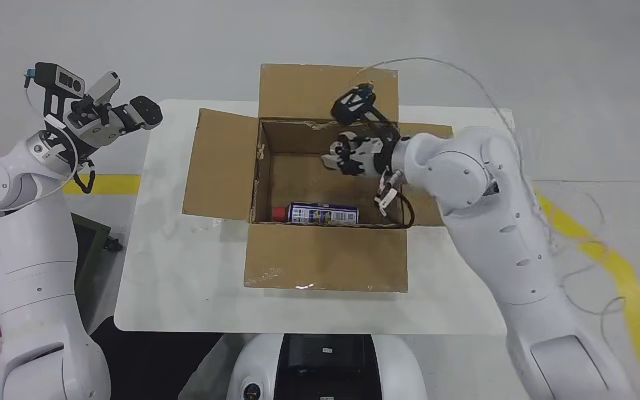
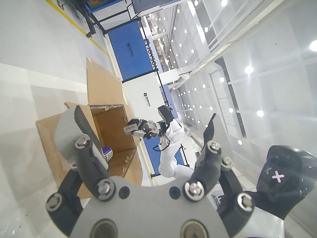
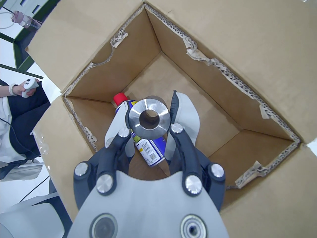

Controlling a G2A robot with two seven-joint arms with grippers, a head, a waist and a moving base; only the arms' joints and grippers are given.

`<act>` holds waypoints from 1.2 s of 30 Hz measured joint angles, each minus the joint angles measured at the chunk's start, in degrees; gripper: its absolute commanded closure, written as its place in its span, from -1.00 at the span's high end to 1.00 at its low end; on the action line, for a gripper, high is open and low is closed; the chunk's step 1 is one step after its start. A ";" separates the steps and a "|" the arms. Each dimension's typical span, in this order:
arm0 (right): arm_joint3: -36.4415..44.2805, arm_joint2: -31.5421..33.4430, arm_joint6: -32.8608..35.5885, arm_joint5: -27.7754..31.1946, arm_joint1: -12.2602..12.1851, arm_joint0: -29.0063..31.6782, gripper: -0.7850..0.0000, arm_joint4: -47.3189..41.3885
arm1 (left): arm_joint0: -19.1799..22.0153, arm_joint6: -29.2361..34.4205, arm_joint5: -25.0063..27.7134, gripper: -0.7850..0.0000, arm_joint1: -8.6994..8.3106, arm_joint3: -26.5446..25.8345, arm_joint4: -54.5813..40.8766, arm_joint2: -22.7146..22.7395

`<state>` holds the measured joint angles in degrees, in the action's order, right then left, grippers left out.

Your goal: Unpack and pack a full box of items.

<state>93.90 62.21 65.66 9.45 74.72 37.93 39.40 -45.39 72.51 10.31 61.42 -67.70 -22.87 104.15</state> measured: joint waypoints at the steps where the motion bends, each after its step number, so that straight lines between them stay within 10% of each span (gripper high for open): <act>1: 0.48 0.58 0.09 -0.25 -0.14 0.27 -1.00 -0.09 | 0.00 0.00 0.00 1.00 0.00 0.00 0.00 0.00; 36: 19.25 28.27 5.38 -5.91 -6.49 18.54 -1.00 3.28 | 0.00 0.00 0.00 1.00 0.00 0.00 0.00 0.00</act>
<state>113.15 90.48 71.04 3.54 68.22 56.46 42.69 -45.39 72.51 10.31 61.42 -67.70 -22.87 104.15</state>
